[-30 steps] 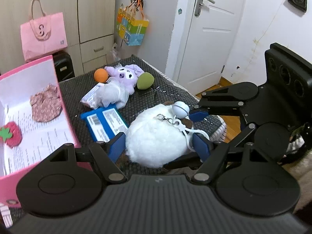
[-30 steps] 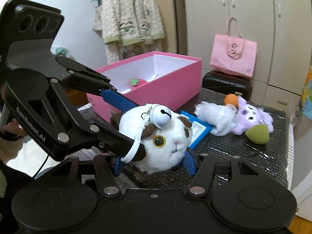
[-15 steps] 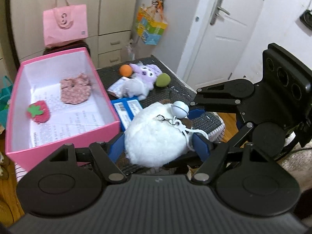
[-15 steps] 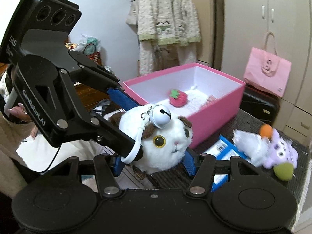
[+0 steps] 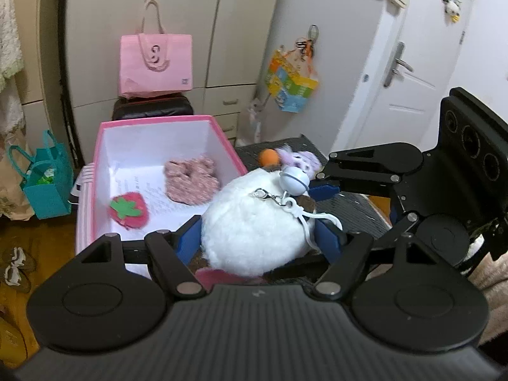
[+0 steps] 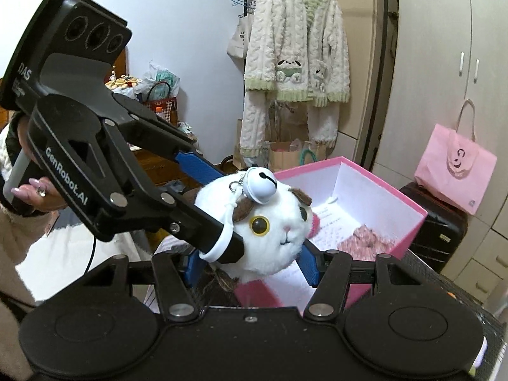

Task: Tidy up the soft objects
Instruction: 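Carry the white plush into the pink box and lower it beside the strawberry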

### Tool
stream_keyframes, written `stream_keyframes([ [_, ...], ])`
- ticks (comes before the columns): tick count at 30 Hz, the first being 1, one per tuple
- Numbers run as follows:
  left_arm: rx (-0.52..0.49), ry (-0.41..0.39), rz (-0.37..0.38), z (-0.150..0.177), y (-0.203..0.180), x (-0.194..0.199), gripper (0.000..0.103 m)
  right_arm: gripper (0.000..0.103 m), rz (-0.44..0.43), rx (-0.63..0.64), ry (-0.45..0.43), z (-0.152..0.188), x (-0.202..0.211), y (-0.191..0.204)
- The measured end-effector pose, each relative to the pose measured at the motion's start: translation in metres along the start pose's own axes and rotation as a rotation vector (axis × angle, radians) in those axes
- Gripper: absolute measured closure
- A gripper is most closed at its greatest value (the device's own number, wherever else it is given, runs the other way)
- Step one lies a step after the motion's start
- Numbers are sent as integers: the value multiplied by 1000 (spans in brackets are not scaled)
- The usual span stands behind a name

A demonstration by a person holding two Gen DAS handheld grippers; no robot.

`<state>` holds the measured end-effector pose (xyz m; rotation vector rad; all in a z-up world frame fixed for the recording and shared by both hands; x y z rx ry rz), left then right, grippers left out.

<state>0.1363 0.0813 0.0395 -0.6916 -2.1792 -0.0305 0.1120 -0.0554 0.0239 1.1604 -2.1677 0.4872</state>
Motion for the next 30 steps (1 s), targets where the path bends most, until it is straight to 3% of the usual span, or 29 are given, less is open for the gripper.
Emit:
stream_keyframes([
  [7,44,51,0,-24,50,-34,29,38,-66,-57,40,-21,-47,-35],
  [11,45,80,-3,-26,66,-56,31,38,-54,-36,40,-21,-71,-44],
  [22,56,249,-37,-17,86,-97,31,36,-142,-74,224,-18,-127,-63],
  [30,47,217,-133,-13,80,-89,31,31,-157,-72,289,-14,-135,-64],
])
Point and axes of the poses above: each gripper's, at about its wrist camera, not at the fingertips, and x roughly against the way its jaws point, y to its left, z to its underside, the point moved 4 cm from there along -x, roughly the way its jaws point, and after that the axes turned 10 degrees about y, right-handed, at the moved point
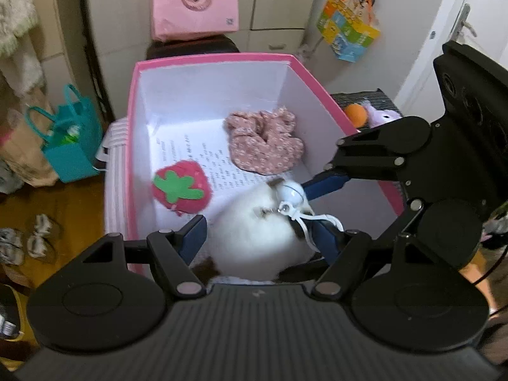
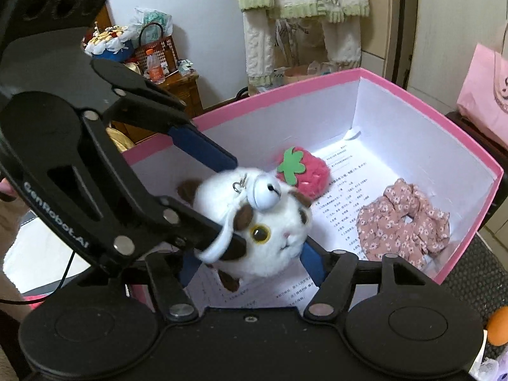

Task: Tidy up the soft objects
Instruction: 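Carry the white plush into the pink box and lower it beside the strawberry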

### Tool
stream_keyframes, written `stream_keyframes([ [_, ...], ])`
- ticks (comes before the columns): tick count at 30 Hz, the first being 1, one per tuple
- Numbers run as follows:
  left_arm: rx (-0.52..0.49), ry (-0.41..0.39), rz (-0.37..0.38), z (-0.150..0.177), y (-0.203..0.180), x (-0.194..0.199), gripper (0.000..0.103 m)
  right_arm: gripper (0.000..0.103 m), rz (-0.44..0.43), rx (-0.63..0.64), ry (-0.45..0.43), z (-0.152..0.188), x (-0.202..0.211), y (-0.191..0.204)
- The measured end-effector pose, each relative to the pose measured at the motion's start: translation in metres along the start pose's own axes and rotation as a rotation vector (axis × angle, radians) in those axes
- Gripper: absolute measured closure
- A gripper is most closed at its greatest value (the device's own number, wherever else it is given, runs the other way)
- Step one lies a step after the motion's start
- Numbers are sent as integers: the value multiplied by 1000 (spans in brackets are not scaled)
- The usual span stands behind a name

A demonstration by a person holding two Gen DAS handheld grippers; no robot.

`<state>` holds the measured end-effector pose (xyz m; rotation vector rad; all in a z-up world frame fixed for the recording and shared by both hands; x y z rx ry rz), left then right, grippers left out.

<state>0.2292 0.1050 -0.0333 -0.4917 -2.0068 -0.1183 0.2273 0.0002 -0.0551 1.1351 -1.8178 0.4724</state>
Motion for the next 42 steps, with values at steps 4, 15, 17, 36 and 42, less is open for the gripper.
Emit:
stream_keyframes([
  [4,-12,4,-24,5,-3,7,30,30,3,-14,-10,5,3,-3],
  [15,-155,-15,-255,17,-20,22,25,29,47,39,-55,14,35,19],
  [17,-213,-25,-329,19,-24,21,24,28,61,42,-64,16,37,20],
  [36,-144,49,-170,13,-5,12,22,29,42,78,-142,15,39,21],
  [42,-134,36,-157,14,-4,14,24,30,46,45,-161,14,41,15],
])
Point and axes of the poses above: each gripper's, at about its wrist camera, not at the fingertips, and x roughly against the way its jaws point, y to its left, z to its underside, the point moved 4 cm from there along -x, roughly the way its jaws point, and after that the axes turned 10 degrees about y, right-handed, at the moved point
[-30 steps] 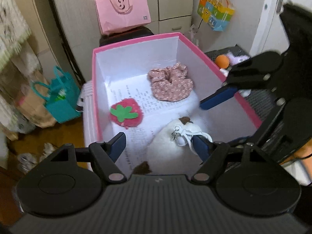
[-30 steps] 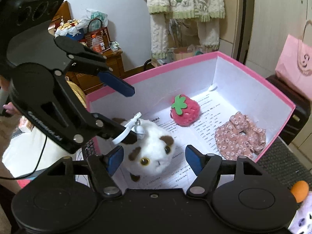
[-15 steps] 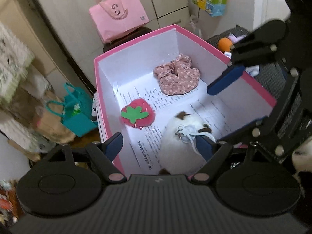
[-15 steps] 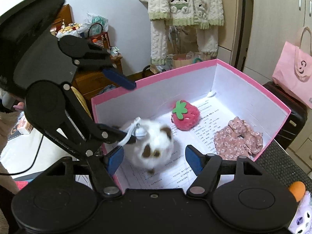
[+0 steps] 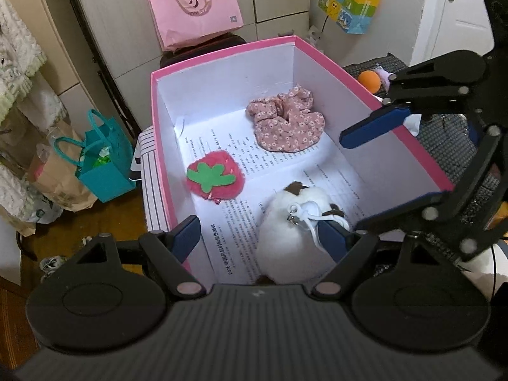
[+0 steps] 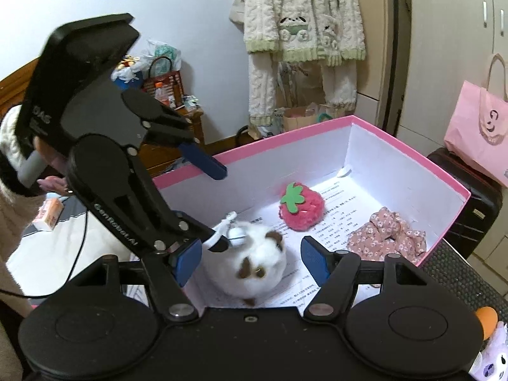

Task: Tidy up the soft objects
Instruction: 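Carry the white plush into the pink box and lower it beside the strawberry, then open the left tool and lift it away from the box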

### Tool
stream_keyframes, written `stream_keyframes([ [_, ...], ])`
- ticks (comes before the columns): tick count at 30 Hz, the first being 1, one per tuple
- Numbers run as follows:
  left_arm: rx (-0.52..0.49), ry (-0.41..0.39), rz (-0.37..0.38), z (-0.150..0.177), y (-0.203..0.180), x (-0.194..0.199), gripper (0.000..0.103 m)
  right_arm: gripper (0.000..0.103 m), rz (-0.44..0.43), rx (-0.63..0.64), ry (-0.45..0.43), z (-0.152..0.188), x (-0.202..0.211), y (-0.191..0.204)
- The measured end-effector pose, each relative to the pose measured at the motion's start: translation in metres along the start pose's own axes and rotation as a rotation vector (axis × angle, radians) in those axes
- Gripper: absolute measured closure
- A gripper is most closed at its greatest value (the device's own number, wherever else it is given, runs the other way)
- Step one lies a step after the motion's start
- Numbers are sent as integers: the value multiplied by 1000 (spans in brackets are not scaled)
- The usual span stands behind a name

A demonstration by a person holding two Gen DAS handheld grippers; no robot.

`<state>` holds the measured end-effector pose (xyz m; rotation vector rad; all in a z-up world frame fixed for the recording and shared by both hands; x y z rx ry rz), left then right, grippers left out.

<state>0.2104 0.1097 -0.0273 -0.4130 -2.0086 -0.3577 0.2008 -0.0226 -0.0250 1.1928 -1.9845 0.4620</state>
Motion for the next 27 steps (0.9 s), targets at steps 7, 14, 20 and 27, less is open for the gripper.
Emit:
stream_keyframes([
  [7,-11,-9,-18,2,-3,4,24,31,94,7,60,3,-20,-1],
  [14,-7,-43,-57,3,-4,20,22,32,62,-28,37,5,-13,-6],
  [20,-22,-60,-75,4,-14,36,22,32,39,-23,3,7,10,0],
  [27,-58,-100,-94,9,-37,62,21,31,81,-22,-50,17,48,7],
])
Point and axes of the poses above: each gripper's, at about its wrist camera, not at the fingertips, and x roughly against the way its jaws point, y to its left, z to its underside, the point moved 4 cm from there along -x, roughly the way its jaws point, and after that the axes turned 10 degrees about y, right-handed, at the moved point
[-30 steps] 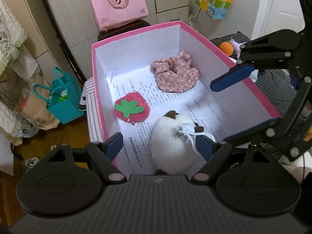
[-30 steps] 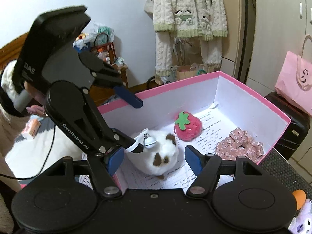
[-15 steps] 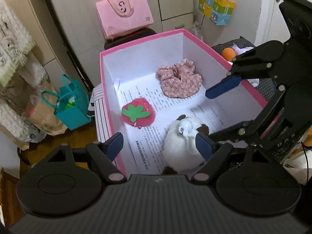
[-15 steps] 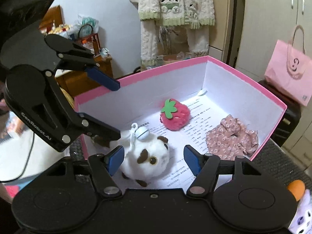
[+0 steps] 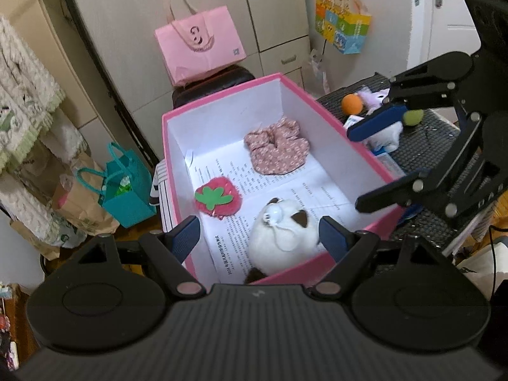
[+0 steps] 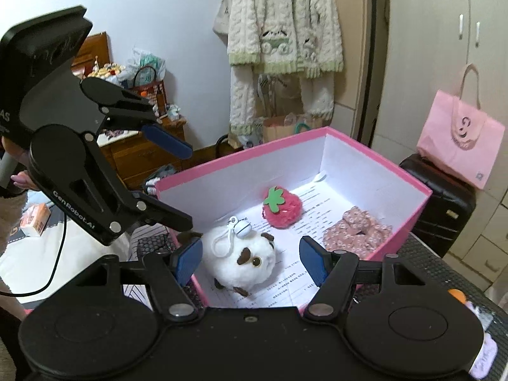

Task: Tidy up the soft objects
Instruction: 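Open the left tool and lift it away from the box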

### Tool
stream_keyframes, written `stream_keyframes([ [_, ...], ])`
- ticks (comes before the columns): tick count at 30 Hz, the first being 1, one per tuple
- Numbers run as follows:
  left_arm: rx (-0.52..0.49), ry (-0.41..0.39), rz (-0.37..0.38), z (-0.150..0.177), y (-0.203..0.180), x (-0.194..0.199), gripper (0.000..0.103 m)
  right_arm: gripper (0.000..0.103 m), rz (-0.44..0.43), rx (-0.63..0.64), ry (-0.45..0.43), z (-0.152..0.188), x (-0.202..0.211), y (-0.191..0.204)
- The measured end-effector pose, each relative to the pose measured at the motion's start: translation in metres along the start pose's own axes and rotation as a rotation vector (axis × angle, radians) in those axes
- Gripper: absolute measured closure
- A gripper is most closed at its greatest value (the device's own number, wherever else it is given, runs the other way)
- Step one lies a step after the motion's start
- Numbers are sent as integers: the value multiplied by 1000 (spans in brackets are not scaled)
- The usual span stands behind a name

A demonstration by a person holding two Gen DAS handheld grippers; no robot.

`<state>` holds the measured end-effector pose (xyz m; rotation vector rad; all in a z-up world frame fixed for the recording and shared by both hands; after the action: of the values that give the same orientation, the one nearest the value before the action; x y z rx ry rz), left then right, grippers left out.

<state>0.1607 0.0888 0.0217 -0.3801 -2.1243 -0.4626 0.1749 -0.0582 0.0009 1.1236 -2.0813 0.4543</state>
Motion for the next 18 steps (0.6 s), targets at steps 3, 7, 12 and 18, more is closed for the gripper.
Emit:
stream_keyframes([
  [3,-33,-12,-5,1,-13,12,21,30,15,-4,-30,6,19,1],
  [7,-81,-33,-6,2,-33,28,20,30,47,-5,-65,16,46,3],
  [12,-137,-82,-2,4,-58,44,18,30,101,-21,-104,34,74,4],
  [18,-108,-157,108,1,-84,44,16,30,161,-57,-160,54,107,-1],
])
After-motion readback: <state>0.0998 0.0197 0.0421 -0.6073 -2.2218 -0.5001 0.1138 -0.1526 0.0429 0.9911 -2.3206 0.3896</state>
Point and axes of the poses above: each gripper's, at about its wrist camera, not at the fingertips, and x roughly against the way its jaws point, y to its left, z to its underside, the point moved 4 cm from there along -x, roughly the way its jaws point, and after that the axes turned 10 degrees about y, right-handed, at the moved point
